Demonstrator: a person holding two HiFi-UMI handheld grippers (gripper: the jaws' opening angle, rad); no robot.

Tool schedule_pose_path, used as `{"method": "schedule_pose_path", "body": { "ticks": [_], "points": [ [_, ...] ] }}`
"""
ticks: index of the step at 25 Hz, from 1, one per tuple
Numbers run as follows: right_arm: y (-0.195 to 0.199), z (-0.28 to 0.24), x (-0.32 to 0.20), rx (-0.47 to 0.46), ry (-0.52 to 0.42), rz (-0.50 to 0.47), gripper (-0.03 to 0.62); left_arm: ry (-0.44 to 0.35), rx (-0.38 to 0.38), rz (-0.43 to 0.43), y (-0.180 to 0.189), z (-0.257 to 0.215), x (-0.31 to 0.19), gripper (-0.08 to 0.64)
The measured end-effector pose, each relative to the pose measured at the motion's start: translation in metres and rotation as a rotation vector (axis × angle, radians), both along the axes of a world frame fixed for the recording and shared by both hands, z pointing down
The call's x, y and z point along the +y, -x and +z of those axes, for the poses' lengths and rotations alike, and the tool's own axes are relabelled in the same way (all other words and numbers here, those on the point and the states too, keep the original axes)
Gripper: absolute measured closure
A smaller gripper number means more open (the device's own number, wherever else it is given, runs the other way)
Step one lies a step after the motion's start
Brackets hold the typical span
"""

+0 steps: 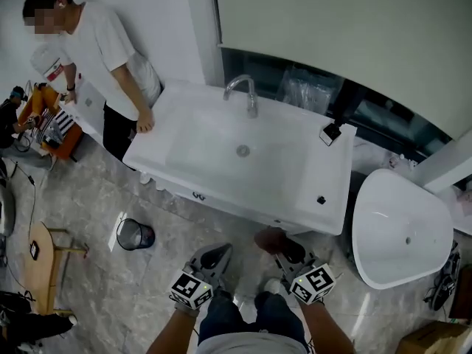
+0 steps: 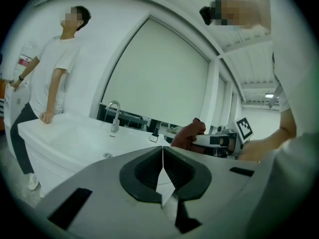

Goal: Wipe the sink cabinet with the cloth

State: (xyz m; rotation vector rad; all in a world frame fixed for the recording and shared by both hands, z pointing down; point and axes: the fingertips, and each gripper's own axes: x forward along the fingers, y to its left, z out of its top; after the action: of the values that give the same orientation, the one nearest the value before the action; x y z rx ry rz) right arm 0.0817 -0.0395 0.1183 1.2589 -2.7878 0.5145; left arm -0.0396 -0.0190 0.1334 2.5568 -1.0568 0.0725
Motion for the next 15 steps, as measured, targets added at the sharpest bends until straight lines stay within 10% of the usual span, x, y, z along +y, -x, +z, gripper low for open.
{"method": "schedule_pose_path", "body": {
  "ticks": [15],
  "points": [
    [0.053,-0.123,-0.006,-0.071,-0.126,-0.062,0.494,-0.156,0.042,-0.058,0.036,-0.126,-0.002,0.548]
  ]
}}
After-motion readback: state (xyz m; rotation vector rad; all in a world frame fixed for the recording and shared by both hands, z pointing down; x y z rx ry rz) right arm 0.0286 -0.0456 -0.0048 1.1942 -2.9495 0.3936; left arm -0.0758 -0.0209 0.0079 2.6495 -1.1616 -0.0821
